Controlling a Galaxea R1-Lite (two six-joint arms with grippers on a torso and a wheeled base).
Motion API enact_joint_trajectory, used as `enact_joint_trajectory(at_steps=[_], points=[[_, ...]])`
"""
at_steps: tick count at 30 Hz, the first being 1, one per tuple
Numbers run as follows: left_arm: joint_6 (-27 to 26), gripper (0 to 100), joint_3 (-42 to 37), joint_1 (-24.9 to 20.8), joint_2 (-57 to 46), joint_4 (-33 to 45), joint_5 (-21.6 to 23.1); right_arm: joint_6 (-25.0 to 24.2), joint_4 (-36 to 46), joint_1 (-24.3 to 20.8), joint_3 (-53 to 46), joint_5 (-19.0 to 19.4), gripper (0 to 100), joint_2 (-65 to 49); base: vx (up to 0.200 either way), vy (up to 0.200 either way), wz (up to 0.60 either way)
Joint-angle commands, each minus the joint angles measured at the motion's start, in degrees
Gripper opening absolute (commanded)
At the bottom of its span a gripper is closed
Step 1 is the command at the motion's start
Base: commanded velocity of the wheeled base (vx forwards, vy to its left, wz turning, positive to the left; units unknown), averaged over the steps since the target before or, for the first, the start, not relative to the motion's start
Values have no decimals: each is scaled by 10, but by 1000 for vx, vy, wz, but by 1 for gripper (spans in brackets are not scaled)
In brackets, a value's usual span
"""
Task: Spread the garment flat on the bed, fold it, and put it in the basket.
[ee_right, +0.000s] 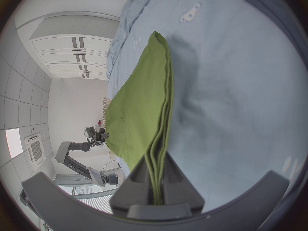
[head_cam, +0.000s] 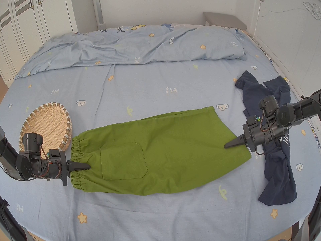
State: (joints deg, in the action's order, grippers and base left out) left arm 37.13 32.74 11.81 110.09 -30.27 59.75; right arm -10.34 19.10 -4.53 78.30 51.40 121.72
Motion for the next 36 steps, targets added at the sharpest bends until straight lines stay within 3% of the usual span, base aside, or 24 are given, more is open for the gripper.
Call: enact_joint_trajectory(at_steps=[1, 2, 6, 9, 16, 21, 25, 33, 34, 36], points=[[-66, 0, 8, 2, -73, 125, -1, 2, -50, 3, -144, -8, 0, -83, 0, 0, 0], [-69, 0, 8, 2, -74, 130, -1, 2, -53, 3, -148, -8, 0, -85, 0, 0, 0], [-187, 0, 7, 8, -104, 276, -18, -2, -166, -3, -304, -17, 0, -146, 0, 0, 0], [-268, 0, 3, 20, -104, 347, -62, -4, -233, -7, -394, -37, 0, -176, 0, 0, 0], [-410, 0, -1, 46, -96, 455, -80, -11, -297, -21, -514, -45, 0, -215, 0, 0, 0], [-416, 0, -9, 50, -88, 454, -100, -11, -319, -29, -556, -45, 0, -216, 0, 0, 0], [-418, 0, -12, 46, -73, 451, -144, -12, -385, -26, -593, -45, 0, -183, 0, 0, 0], [-416, 0, -19, 45, -62, 415, -169, -12, -463, -29, -612, -45, 0, -126, 0, 0, 0], [-416, 0, -20, 45, -62, 415, -169, -12, -463, -29, -612, -45, 100, -126, 0, 0, 0], [-416, 0, -22, 43, -63, 414, -169, -12, -464, -31, -611, -45, 100, -126, 0, 0, 0]])
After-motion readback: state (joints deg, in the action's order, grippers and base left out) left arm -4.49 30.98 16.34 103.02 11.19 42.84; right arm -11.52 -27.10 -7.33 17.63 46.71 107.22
